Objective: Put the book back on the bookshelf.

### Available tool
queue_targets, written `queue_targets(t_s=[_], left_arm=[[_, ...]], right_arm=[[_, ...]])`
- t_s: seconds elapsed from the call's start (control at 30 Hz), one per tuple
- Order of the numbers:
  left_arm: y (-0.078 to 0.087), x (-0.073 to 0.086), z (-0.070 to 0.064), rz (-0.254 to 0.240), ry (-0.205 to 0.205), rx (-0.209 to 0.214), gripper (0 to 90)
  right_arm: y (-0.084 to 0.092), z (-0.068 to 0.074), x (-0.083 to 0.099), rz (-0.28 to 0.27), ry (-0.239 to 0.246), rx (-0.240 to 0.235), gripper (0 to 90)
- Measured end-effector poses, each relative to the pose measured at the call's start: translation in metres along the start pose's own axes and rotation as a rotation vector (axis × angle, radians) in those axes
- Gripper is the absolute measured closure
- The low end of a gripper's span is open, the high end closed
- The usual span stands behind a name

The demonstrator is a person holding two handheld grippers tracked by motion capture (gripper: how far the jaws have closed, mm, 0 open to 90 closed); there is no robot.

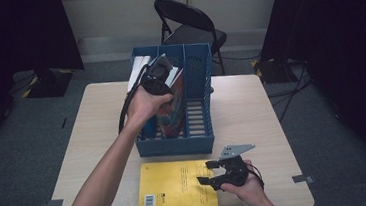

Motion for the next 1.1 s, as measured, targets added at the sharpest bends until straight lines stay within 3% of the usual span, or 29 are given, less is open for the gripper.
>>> queue_targets(t_s=[0.03, 0.1, 0.17, 0.2, 0.4, 0.5, 0.53, 0.7, 0.83, 0.93, 1.1], left_arm=[[0.0, 0.0, 0.0, 0.0, 0.0, 0.0, 68.8], [-0.005, 0.001, -0.001, 0.057, 0.028, 0.026, 68.6], [-0.008, 0.0, -0.002, 0.068, 0.036, 0.018, 69.1], [-0.009, 0.0, -0.002, 0.081, 0.029, 0.001, 69.8], [-0.012, 0.0, -0.002, 0.117, 0.015, 0.002, 69.2], [-0.014, 0.002, 0.001, 0.138, 0.039, -0.026, 72.4], [-0.014, 0.002, 0.001, 0.159, 0.096, -0.021, 73.1], [-0.013, 0.001, 0.0, 0.186, 0.09, -0.025, 74.1], [-0.014, 0.0, 0.002, 0.177, 0.096, -0.027, 74.3], [-0.014, -0.006, 0.008, 0.171, 0.141, -0.018, 74.4], [-0.014, -0.011, 0.014, 0.152, 0.16, -0.01, 74.4]], right_arm=[[0.0, 0.0, 0.0, 0.0, 0.0, 0.0, 30.4], [0.0, 0.0, 0.0, -0.001, 0.0, -0.003, 30.5], [0.0, 0.0, 0.0, -0.001, -0.001, -0.003, 30.4], [0.001, 0.0, 0.0, -0.001, -0.002, -0.003, 30.4], [0.001, -0.001, 0.0, -0.004, -0.004, 0.001, 30.4], [0.001, -0.001, 0.0, -0.004, -0.007, 0.0, 30.5], [0.002, -0.001, 0.0, -0.005, -0.007, 0.001, 30.4], [0.001, -0.002, 0.0, -0.008, -0.009, -0.002, 30.4], [0.002, -0.002, 0.001, -0.008, -0.011, 0.0, 30.4], [0.002, -0.002, 0.001, -0.008, -0.01, 0.0, 30.3], [0.002, -0.002, 0.001, -0.008, -0.011, -0.003, 30.3]])
Point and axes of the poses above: each handheld gripper's, and its own axes: y roughly backward along the jaws, x roughly out of its underside, z roughly to its left, the point moved 9 cm from there along -y, roughly forward along the jaws, and after that the axes turned 6 degrees about -x, right-handed, at the moved point
